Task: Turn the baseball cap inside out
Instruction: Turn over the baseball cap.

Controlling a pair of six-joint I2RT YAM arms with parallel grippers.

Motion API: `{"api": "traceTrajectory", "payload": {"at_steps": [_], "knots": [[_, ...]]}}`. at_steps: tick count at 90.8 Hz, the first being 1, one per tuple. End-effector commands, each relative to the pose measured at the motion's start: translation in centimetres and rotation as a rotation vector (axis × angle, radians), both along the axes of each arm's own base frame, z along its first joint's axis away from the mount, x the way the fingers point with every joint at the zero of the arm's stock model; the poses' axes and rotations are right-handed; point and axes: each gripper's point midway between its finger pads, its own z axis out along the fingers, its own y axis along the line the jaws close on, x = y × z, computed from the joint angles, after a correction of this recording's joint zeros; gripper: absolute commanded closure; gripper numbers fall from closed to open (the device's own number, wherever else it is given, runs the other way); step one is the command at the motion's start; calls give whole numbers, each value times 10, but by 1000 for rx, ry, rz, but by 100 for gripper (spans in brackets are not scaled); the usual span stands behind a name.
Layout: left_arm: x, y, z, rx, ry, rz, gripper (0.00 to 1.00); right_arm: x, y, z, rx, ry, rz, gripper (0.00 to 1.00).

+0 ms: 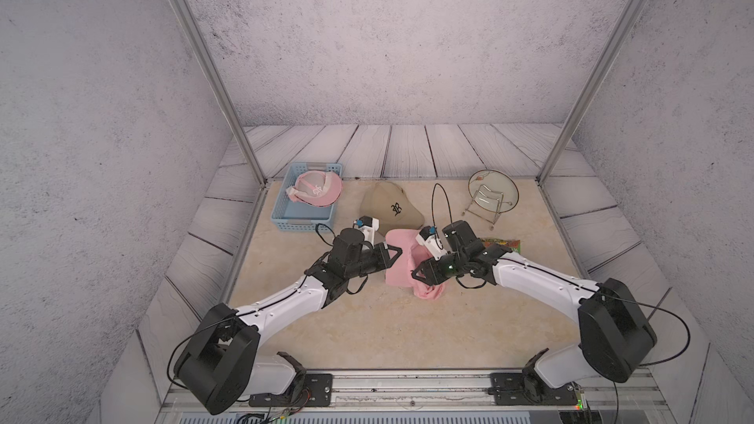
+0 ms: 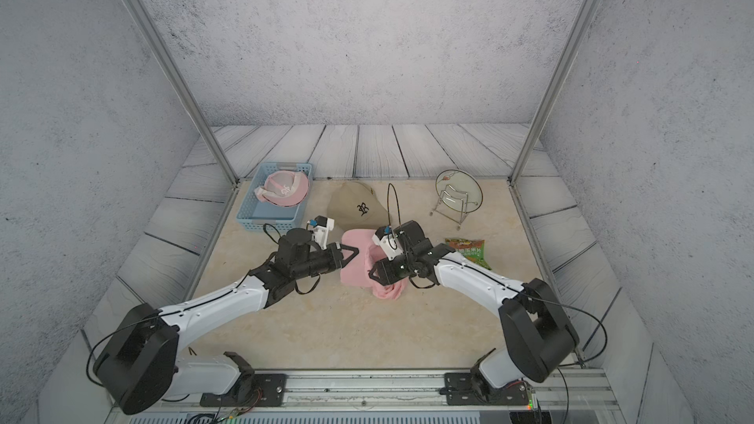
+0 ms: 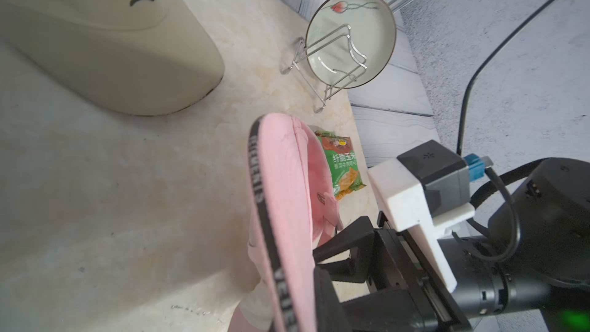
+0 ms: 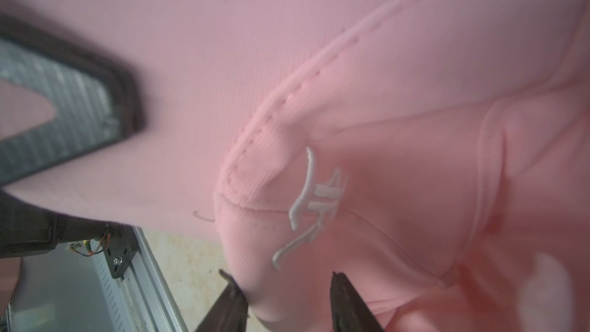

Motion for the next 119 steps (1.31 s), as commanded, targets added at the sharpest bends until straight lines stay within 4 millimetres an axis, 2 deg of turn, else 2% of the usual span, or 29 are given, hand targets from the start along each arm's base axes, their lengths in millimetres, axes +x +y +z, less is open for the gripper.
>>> {"api": "traceTrajectory", "payload": {"at_steps": [1, 13, 34, 44, 55, 68, 76, 84, 91, 107, 119], "knots": [[-1, -6, 17, -62, -45, -19, 100, 12, -15, -26, -120, 33, -91, 55], [-2, -2, 9, -35, -36, -13, 100, 21, -32, -40, -233, 21, -159, 55], [-3, -2, 0, -16, -22, -19, 100, 32, -50, -56, -356, 20, -240, 55], [-4, 0, -7, 7, -9, -11, 100, 37, -63, -58, -417, -2, -299, 53], [-4, 9, -21, 68, 18, 19, 100, 38, -66, -54, -409, -26, -315, 54], [-4, 20, -35, 150, 32, 50, 100, 40, -68, -46, -391, -60, -331, 59], [-5, 21, -37, 162, 35, 42, 100, 43, -74, -46, -415, -75, -358, 69], [-6, 18, -36, 158, 30, 21, 100, 45, -77, -47, -429, -80, -378, 71], [-7, 13, -33, 145, 28, -3, 100, 47, -73, -46, -412, -83, -374, 71], [-8, 6, -35, 132, 37, -34, 100, 46, -51, -43, -335, -53, -300, 68], [-8, 4, -38, 123, 46, -44, 100, 46, -47, -50, -337, -30, -287, 62]]}}
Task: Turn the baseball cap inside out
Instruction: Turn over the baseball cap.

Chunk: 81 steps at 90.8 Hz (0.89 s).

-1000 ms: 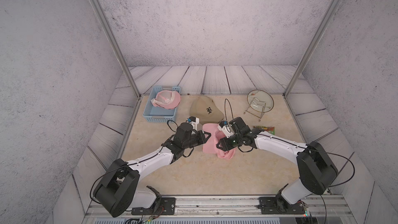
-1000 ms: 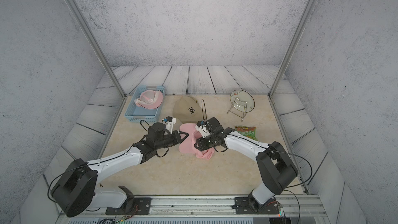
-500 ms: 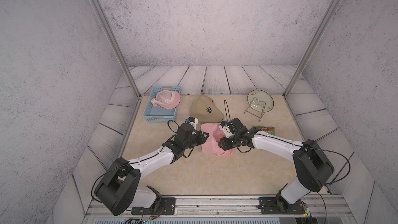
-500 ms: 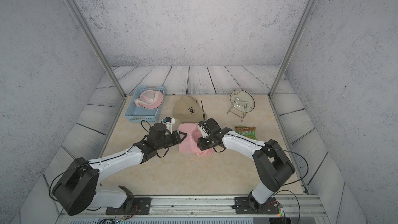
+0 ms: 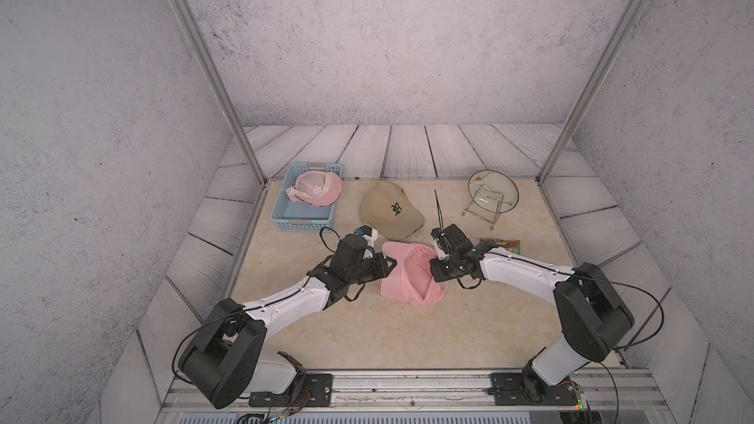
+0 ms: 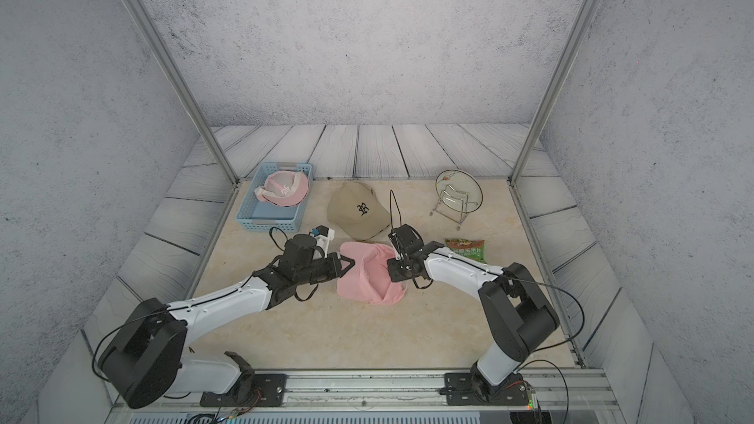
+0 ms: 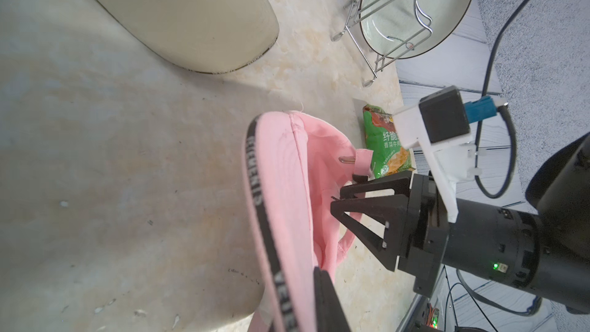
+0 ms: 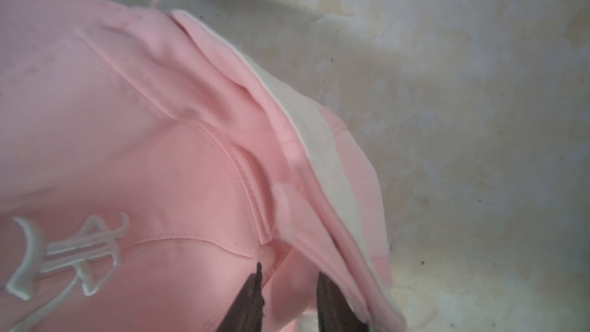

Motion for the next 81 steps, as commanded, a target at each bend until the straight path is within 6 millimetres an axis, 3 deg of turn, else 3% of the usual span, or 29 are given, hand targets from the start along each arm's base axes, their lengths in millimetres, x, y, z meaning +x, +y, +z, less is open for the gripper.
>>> {"api": "traceTrajectory", "payload": {"at_steps": [1, 27, 63, 71, 81], "knots": [[-1, -8, 4, -13, -8, -43, 100, 3, 10, -5, 16, 20, 21, 61], [-1, -10, 0, -12, 2, -52, 100, -3, 26, -28, -3, 100, 79, 54], [1, -9, -15, 10, 25, -37, 100, -18, 22, -71, -139, 197, 109, 51], [2, -9, -19, 9, 32, -34, 100, -20, 20, -80, -159, 215, 108, 58], [3, -9, -23, 6, 43, -25, 100, -23, 28, -81, -112, 218, 117, 81]]}}
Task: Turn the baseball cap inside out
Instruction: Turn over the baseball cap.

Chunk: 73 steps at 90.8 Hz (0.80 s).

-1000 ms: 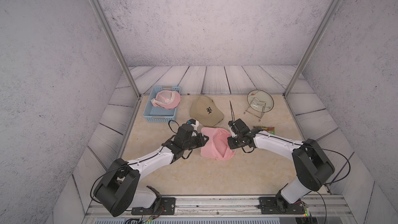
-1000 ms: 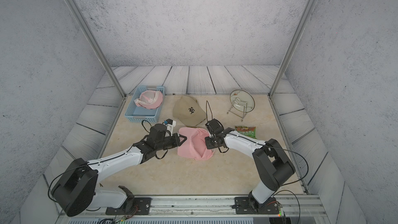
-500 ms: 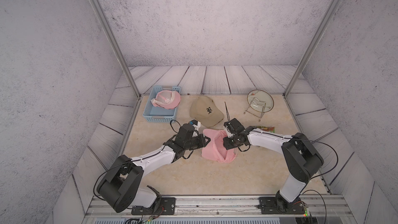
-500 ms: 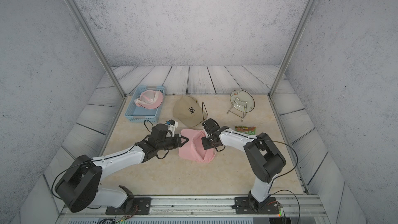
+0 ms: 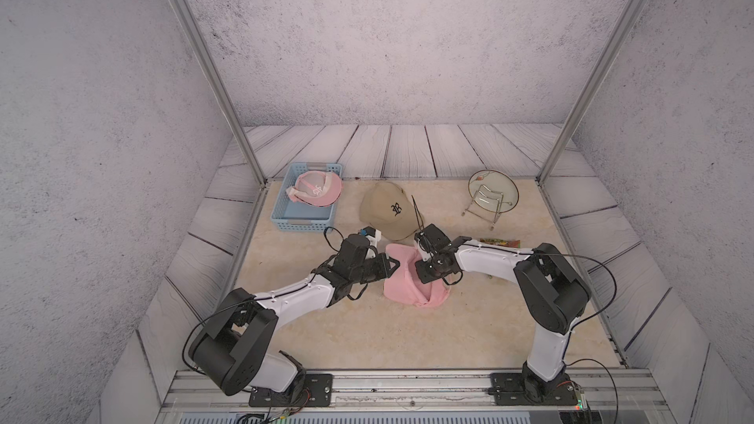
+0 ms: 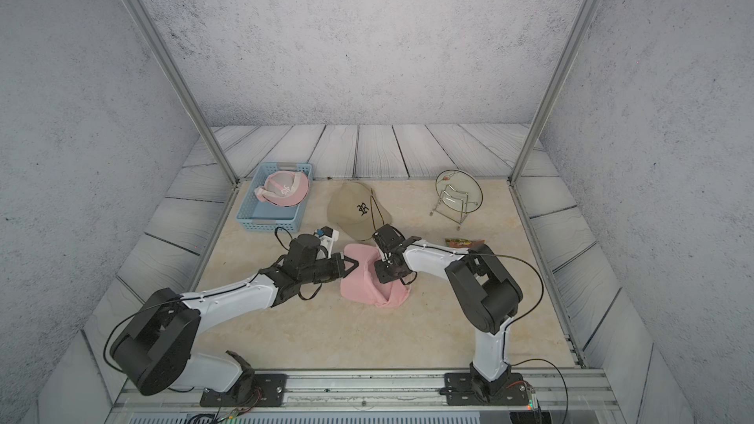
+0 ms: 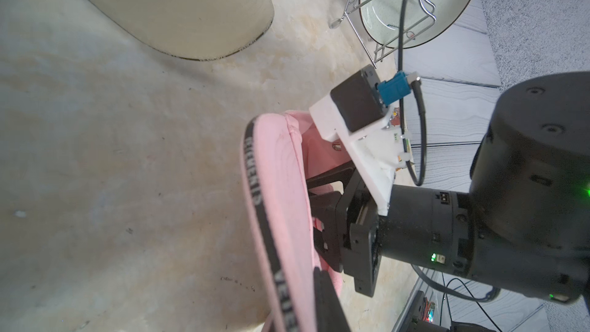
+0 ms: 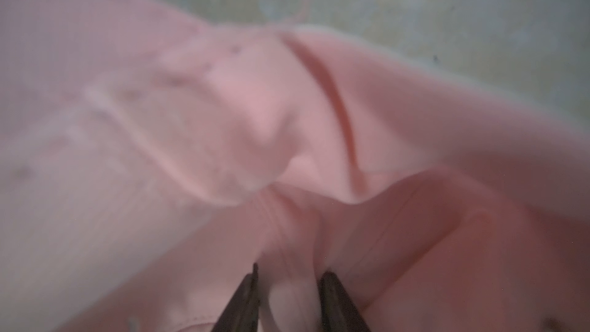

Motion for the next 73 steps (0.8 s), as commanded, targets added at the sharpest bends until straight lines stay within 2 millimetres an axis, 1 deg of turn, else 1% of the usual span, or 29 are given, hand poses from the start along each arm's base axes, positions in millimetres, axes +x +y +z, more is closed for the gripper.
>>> {"api": "traceTrajectory", "payload": {"at_steps": [1, 5, 10, 16, 23, 32, 39, 49, 54, 61, 66, 73], "knots": [[-1, 0, -13, 27, 24, -1, 100, -29, -8, -36, -43, 123, 12, 84], [-1, 2, -15, 32, 29, 9, 100, -28, -5, -31, -16, 111, 13, 93], [0, 6, -16, 42, 33, 31, 100, -27, 1, -19, 30, 88, 24, 100], [2, 17, -20, 71, 45, 82, 100, -27, 8, 2, 105, 56, 48, 100], [4, 34, -24, 108, 53, 151, 100, -31, 21, 36, 224, 24, 113, 100], [7, 60, -27, 145, 55, 245, 100, -40, 29, 81, 365, -10, 185, 100], [7, 79, -29, 163, 62, 302, 100, -45, 24, 110, 464, -37, 199, 100], [6, 102, -29, 170, 69, 358, 100, -40, 1, 136, 582, -67, 139, 100], [6, 107, -26, 154, 65, 365, 100, -36, -11, 145, 664, -70, 99, 100], [5, 111, -20, 135, 57, 355, 100, -29, -27, 148, 731, -71, 32, 100], [4, 111, -14, 113, 53, 342, 100, -24, -38, 141, 719, -65, -24, 100], [2, 112, -4, 71, 44, 326, 100, -16, -54, 125, 664, -39, -114, 100]]}}
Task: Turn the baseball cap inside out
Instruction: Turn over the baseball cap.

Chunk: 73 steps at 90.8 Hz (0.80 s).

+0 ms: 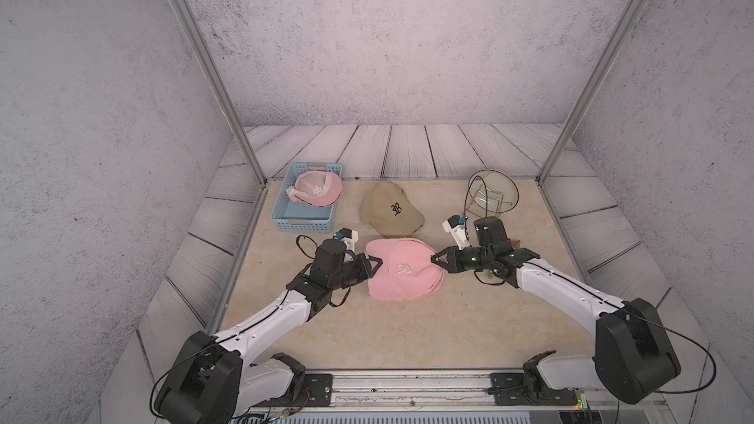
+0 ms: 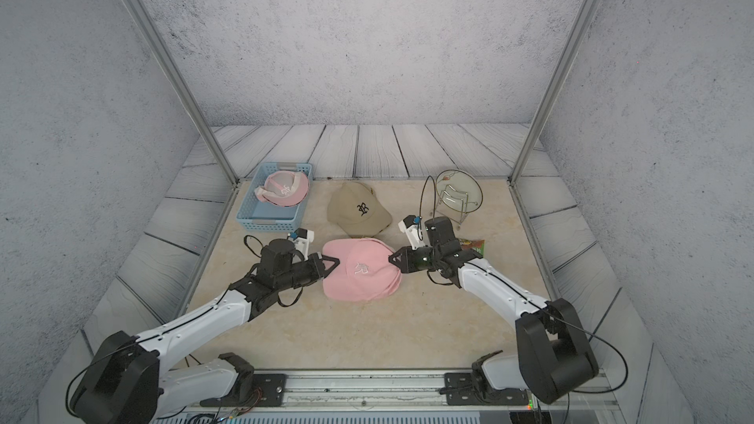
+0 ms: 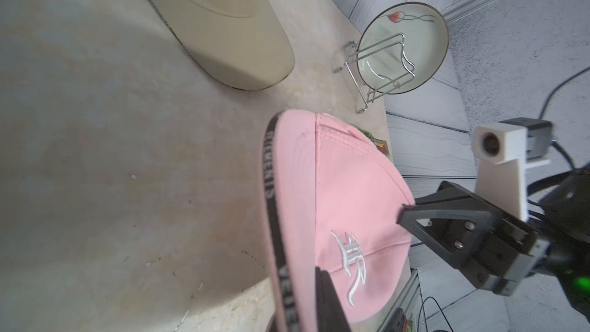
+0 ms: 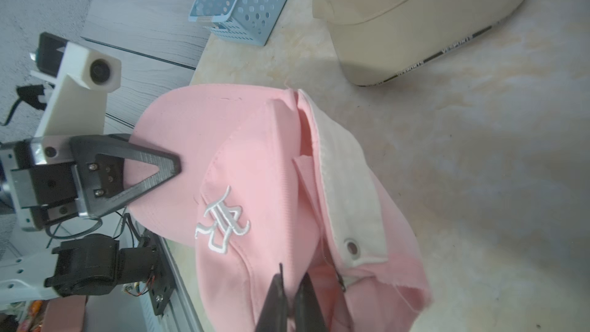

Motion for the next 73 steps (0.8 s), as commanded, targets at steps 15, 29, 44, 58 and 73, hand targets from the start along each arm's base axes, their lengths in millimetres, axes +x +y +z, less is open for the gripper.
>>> {"api": "traceTrajectory", "payload": {"at_steps": [15, 29, 44, 58, 73], "knots": [[7, 56, -12, 56, 32, 180, 100, 12, -55, -33, -168, 117, -235, 100], [4, 37, 28, -40, -40, 87, 100, 8, -46, -13, -112, 45, -172, 91], [4, 16, 71, -143, -82, 62, 100, -1, -29, 28, -6, -168, -71, 55], [13, 33, 86, -120, -9, 294, 100, -24, -16, 55, -16, -512, 25, 48], [18, 38, 101, -158, 151, 459, 100, -45, 6, 67, -91, -769, 115, 41]]}}
